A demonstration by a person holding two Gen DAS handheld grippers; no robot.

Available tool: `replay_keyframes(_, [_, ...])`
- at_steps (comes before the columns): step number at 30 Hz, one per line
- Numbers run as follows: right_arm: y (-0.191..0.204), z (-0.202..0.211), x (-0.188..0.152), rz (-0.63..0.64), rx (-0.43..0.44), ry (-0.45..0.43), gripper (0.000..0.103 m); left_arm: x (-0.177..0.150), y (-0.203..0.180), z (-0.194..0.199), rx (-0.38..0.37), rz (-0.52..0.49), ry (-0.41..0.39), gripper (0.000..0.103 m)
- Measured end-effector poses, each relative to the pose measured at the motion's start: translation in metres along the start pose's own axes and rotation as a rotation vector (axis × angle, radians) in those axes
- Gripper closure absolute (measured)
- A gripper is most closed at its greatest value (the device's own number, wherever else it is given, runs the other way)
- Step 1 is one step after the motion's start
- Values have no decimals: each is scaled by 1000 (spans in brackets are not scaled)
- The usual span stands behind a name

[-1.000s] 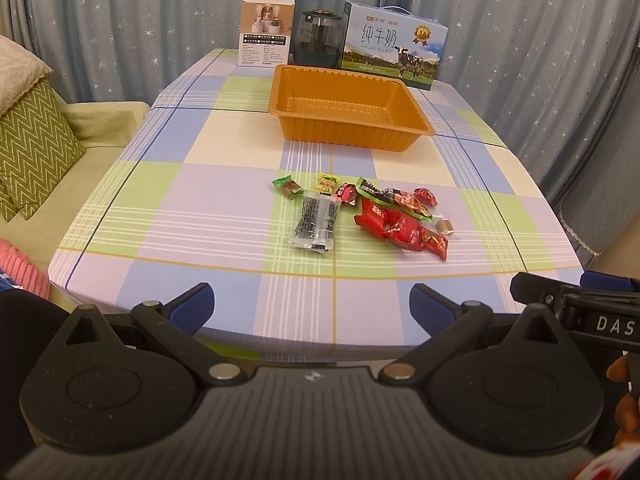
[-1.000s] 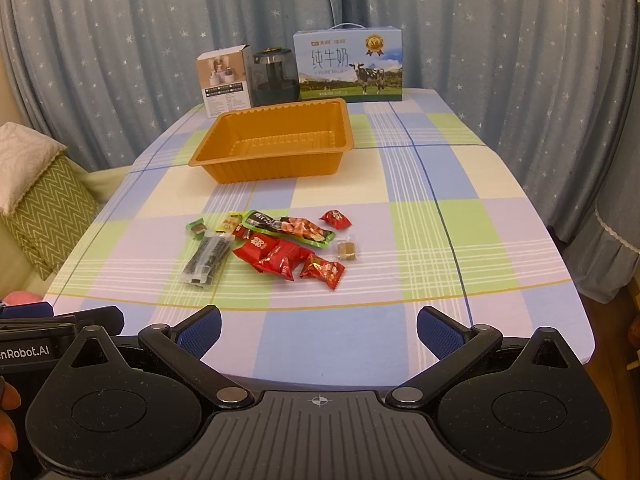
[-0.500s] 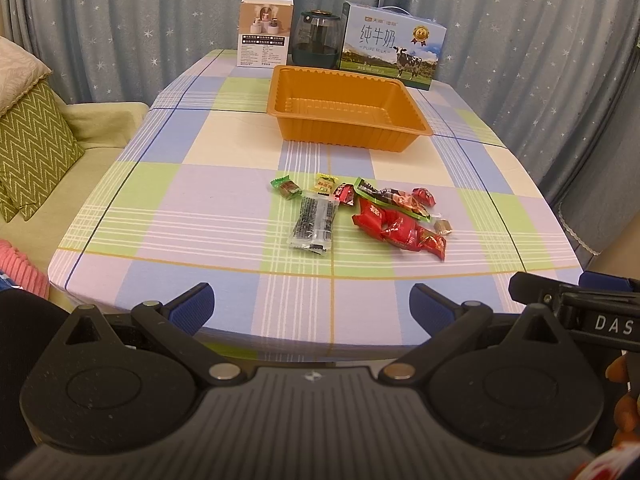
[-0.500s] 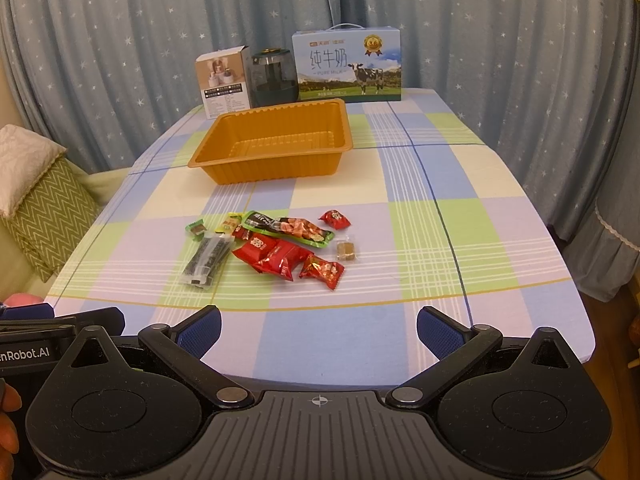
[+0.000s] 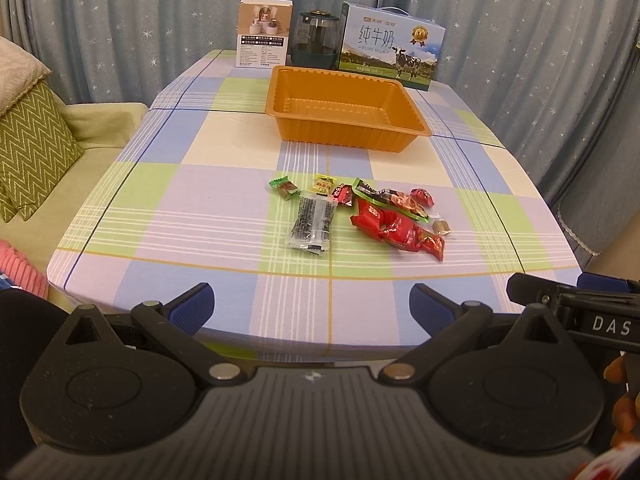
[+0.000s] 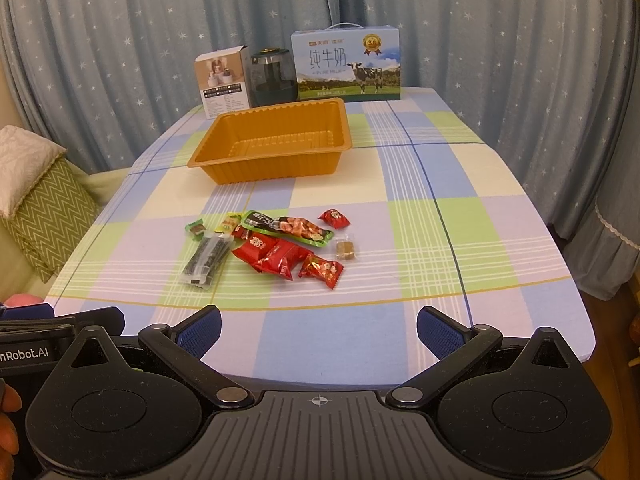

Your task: Organize snacks

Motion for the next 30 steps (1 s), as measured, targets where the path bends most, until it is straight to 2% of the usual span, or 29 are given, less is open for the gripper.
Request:
replay_keyframes(21, [-1,-2,-3,-8,-2,2,0,-1,-4,-1,-6,6,6,0])
replay_keyframes(30, [-12,-31,-11,-38,-11,28,0,-2,0,-29,-23,-13,42,0])
Point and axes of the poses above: each gripper's, at about its wrist camera, not at the fingertips, and z roughly against the way its jaws point, y to its left, x to its top, the point moved 9 cm from there along -z, roughly the way its jaws point, and after that the axes turned 1 degree about -y, right-handed, at the moved point
